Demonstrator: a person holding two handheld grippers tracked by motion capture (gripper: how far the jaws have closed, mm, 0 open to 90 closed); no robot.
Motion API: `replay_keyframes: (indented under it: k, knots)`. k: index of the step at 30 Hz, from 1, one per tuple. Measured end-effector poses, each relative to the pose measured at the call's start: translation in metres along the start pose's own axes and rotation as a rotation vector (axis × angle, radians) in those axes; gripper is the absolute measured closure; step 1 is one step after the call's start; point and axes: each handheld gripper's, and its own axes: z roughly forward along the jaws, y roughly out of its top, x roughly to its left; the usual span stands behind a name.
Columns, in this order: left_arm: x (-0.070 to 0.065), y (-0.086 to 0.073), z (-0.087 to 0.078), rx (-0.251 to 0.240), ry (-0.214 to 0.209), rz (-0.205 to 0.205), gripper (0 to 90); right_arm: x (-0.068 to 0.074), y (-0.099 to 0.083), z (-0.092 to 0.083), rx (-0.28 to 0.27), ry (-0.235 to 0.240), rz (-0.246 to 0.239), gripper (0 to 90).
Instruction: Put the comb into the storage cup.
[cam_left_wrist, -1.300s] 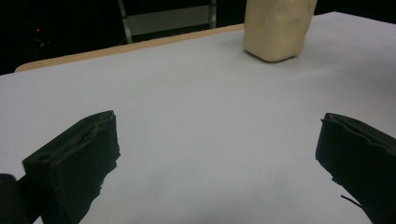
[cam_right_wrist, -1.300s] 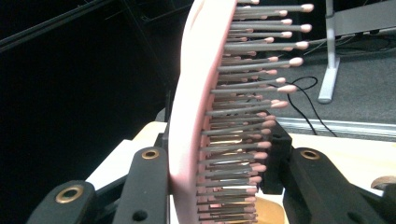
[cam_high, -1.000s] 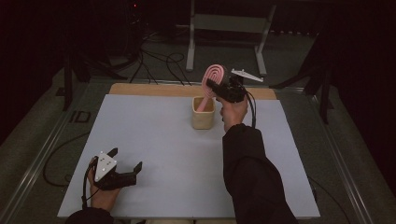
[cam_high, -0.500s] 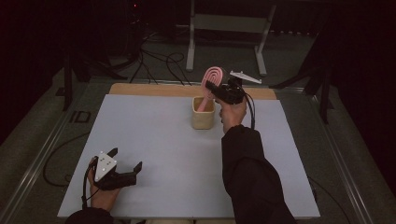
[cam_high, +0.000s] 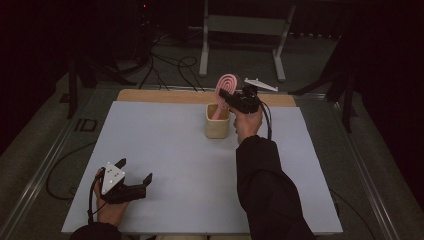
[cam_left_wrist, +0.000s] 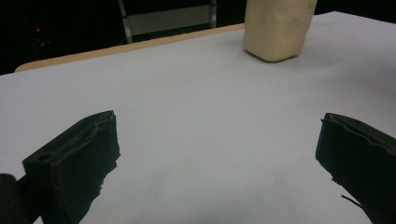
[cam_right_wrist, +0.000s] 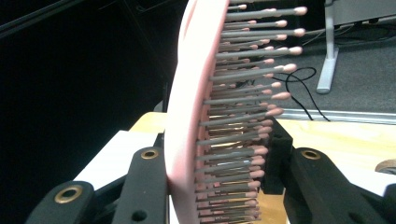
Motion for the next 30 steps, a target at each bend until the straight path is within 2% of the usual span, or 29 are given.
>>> replay_keyframes:
  k: [30]
  knots:
    - [0.0,0.0,0.0,0.003,-0.001,0.003,0.1,0.006,-0.014,0.011,0.037,0.001,-0.02,61.4]
